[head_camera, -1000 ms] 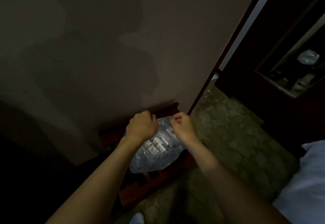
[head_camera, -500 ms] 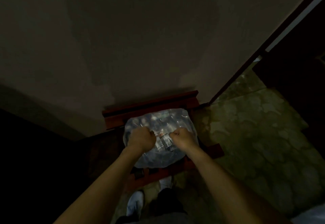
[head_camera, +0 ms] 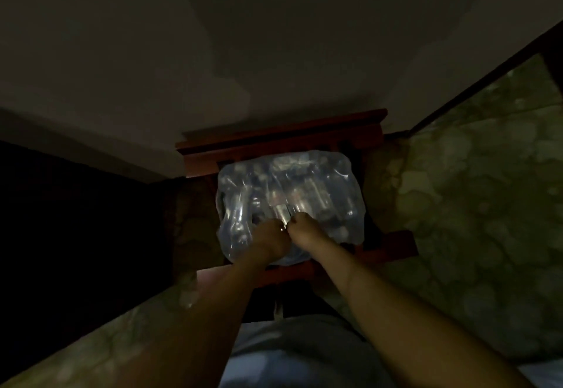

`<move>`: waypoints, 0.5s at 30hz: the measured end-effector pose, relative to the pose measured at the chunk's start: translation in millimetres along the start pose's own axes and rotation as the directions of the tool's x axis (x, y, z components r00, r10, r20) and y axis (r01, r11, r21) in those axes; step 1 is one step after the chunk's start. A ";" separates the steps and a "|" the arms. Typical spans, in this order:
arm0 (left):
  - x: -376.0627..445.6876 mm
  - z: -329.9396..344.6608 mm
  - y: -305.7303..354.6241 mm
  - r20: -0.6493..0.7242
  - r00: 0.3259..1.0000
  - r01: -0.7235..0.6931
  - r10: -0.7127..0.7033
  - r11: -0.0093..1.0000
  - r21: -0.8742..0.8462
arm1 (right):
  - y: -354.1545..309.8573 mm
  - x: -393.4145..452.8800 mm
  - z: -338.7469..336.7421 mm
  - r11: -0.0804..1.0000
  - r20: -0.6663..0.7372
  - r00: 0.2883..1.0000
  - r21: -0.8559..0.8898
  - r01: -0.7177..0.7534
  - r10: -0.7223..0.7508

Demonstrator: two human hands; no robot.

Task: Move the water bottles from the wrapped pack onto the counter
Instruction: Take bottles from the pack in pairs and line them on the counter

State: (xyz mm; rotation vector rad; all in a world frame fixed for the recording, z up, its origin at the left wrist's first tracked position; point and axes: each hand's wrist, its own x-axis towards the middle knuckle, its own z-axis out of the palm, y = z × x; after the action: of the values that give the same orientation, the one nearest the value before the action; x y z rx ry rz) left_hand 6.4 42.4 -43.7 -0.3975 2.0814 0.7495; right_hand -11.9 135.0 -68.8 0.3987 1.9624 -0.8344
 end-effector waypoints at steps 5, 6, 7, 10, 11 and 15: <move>36.1 12.2 -18.1 -0.069 0.986 0.133 -0.149 0.972 -0.196 | 6.1 34.8 10.7 1.000 0.047 0.999 0.005 -0.002 0.001; 41.4 11.2 -20.9 -0.103 0.979 0.150 -0.176 0.964 -0.220 | 5.8 41.4 12.8 1.000 0.065 0.998 -0.014 -0.007 0.008; 45.8 11.0 -23.7 -0.145 0.970 0.159 -0.196 0.960 -0.231 | 6.0 48.8 15.9 0.999 0.077 0.997 -0.034 -0.011 0.014; 47.5 11.9 -25.4 -0.235 0.949 0.155 -0.211 0.959 -0.237 | 5.5 60.7 23.4 0.999 0.067 0.997 -0.025 -0.031 0.033; 47.7 14.1 -25.5 -0.255 0.944 0.149 -0.211 0.958 -0.243 | 7.0 64.2 26.7 0.999 0.045 0.998 -0.004 -0.036 0.036; 48.4 17.5 -28.1 -0.257 0.918 0.231 -0.303 0.933 -0.275 | 10.7 69.7 37.3 0.973 -0.009 0.994 0.205 -0.104 0.108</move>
State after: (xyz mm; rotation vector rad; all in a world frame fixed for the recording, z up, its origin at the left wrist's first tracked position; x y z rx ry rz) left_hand 4.3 31.7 -101.3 -0.9647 2.1519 0.8148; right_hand -17.5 112.7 -145.2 0.6294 1.8617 -0.9688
